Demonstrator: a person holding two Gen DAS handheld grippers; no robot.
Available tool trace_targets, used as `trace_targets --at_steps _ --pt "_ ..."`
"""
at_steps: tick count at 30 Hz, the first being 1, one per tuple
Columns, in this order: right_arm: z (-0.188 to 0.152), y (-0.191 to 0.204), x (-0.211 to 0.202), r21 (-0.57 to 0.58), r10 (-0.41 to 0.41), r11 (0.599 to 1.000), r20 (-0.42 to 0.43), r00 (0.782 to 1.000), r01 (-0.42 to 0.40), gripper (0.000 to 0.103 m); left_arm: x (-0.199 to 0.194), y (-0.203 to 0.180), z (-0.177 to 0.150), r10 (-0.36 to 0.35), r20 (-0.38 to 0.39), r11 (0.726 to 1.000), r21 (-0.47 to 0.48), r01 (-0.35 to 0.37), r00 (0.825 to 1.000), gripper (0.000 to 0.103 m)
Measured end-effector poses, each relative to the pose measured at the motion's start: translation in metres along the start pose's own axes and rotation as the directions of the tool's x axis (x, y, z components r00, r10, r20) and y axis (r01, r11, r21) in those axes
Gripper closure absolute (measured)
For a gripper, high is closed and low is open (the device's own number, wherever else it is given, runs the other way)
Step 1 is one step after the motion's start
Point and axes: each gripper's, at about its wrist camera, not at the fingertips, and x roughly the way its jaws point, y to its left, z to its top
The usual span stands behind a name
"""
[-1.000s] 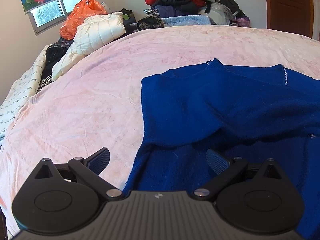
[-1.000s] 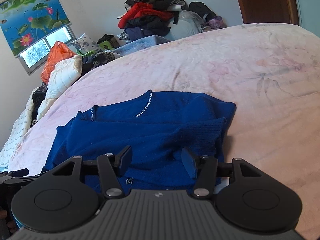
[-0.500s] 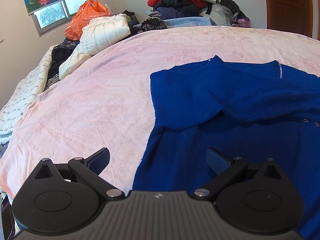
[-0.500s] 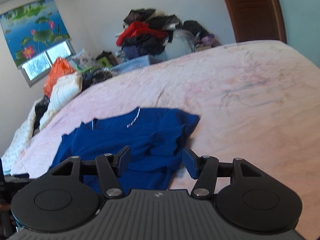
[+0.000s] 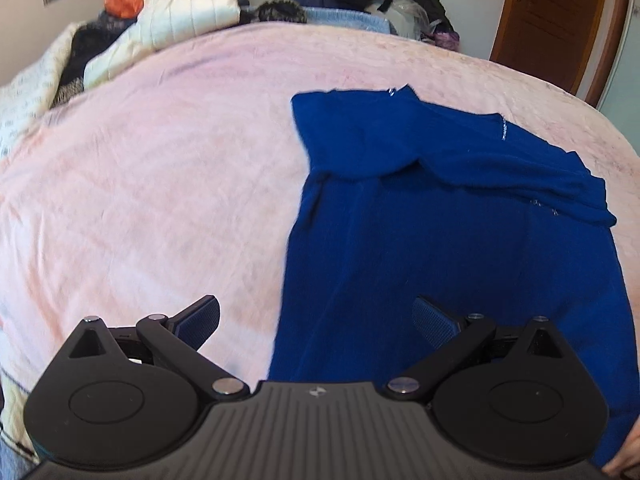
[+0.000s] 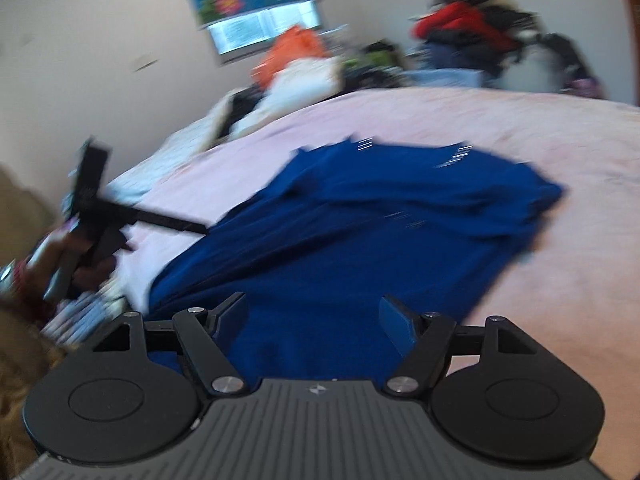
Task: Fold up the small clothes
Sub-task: 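Move the right gripper to the sweater hem and grasp it, then grasp the hem with the left gripper while the right gripper holds the hem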
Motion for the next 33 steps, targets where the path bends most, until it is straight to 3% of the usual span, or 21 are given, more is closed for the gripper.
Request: trace_targets --at_steps 4,8,12,13,16,18,22,28,33 --pt "-0.005 0.026 0.024 -0.046 0.101 0.993 -0.118 0.988 -0.107 0.03 -0.012 0.022 -0.013 -0.013 -0.014 0.999 0.029 0.013 1.0 0.0" --pt "-0.011 0.036 0.043 -0.015 0.197 0.979 -0.225 0.954 -0.205 0.035 -0.025 0.033 -0.031 -0.075 -0.005 0.988 0.138 0.075 0.997 0.0" --pt "-0.017 0.039 0.055 -0.011 0.223 0.971 -0.304 0.926 -0.238 0.038 -0.025 0.036 -0.054 -0.123 -0.021 0.967 0.223 0.125 0.992 0.0" --pt "-0.018 0.04 0.054 -0.005 0.233 0.969 -0.3 0.925 -0.246 0.04 -0.023 0.035 -0.058 -0.139 -0.033 0.962 0.233 0.143 0.99 0.0" --pt "-0.016 0.041 0.052 -0.006 0.245 0.966 -0.294 0.924 -0.258 0.07 -0.018 0.032 -0.068 -0.176 -0.066 0.951 0.245 0.187 0.982 0.0" --pt "-0.017 0.042 0.048 -0.016 0.251 0.963 -0.295 0.922 -0.268 0.083 -0.017 0.026 -0.072 -0.2 -0.082 0.938 0.273 0.216 0.976 0.0" --pt "-0.017 0.053 0.04 -0.036 0.218 0.971 -0.259 0.941 -0.235 0.087 -0.02 0.018 -0.077 -0.196 -0.079 0.922 0.325 0.211 0.977 0.0" --pt "0.003 0.05 0.008 -0.041 0.101 0.994 -0.06 0.993 -0.103 0.089 -0.025 0.009 -0.06 -0.228 -0.049 0.931 0.281 0.233 0.972 0.0" --pt "0.011 0.022 -0.014 0.032 -0.048 0.998 0.046 0.998 0.047 0.089 -0.028 0.005 -0.054 -0.251 -0.04 0.932 0.259 0.252 0.967 0.0"
